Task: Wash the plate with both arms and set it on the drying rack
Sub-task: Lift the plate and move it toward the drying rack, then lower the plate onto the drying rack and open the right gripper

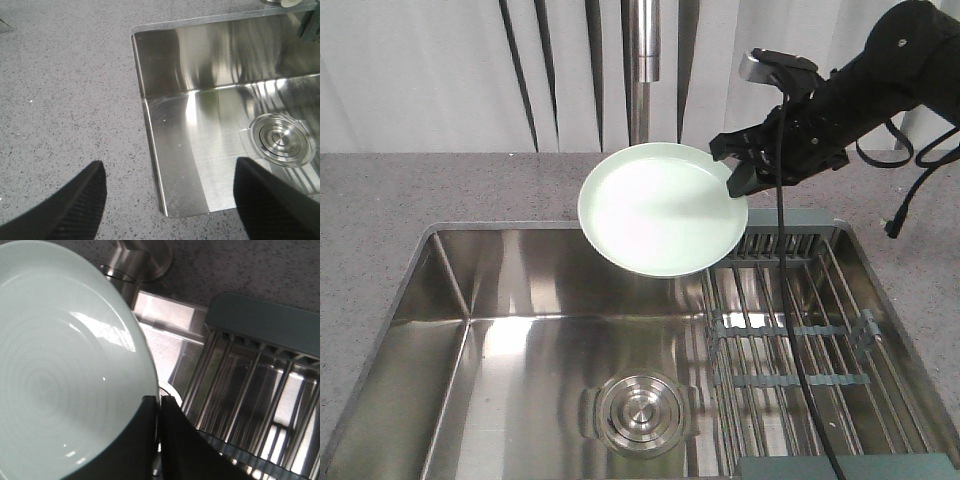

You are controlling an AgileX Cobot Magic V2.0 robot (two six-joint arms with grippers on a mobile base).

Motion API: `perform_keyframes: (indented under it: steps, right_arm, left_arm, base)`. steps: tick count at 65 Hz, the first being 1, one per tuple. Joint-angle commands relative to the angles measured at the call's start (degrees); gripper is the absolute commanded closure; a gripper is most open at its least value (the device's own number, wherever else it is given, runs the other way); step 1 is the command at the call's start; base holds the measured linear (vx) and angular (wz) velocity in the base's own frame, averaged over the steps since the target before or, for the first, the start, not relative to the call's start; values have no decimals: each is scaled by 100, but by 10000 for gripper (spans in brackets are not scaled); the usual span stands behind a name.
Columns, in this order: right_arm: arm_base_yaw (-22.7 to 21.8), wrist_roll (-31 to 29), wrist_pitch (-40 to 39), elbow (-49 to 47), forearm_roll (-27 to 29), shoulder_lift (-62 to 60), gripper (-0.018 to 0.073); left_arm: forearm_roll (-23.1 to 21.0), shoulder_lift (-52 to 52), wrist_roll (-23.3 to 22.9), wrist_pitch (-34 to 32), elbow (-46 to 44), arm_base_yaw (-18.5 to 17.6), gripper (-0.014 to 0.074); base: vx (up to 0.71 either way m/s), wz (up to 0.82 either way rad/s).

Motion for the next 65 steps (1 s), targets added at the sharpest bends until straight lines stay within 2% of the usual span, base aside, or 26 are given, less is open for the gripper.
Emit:
perform_keyframes:
  steps: [1,10,22,49,65]
  right_arm:
    - [-138,-22,-39,-188,130,-314,561]
    - [-228,58,-147,83,-15,-553,561]
    - [-404,-8,-365,908,-36,-1097,561]
    - [-413,-46,-657,2461,-96,-2367,561]
    - [-413,-1,-703,2897,-218,-2778,561]
  left_arm:
    - [33,66,-62,-358,-146,-25,101]
    - [33,66,-62,-358,-146,-25,101]
    - [33,66,-62,-358,-146,-25,101]
    - [33,66,-62,-358,-146,-25,101]
    - [33,66,-62,-358,-146,-25,101]
  base:
    - [0,0]
    - [0,0]
    - [0,0]
    - [0,0]
    - [0,0]
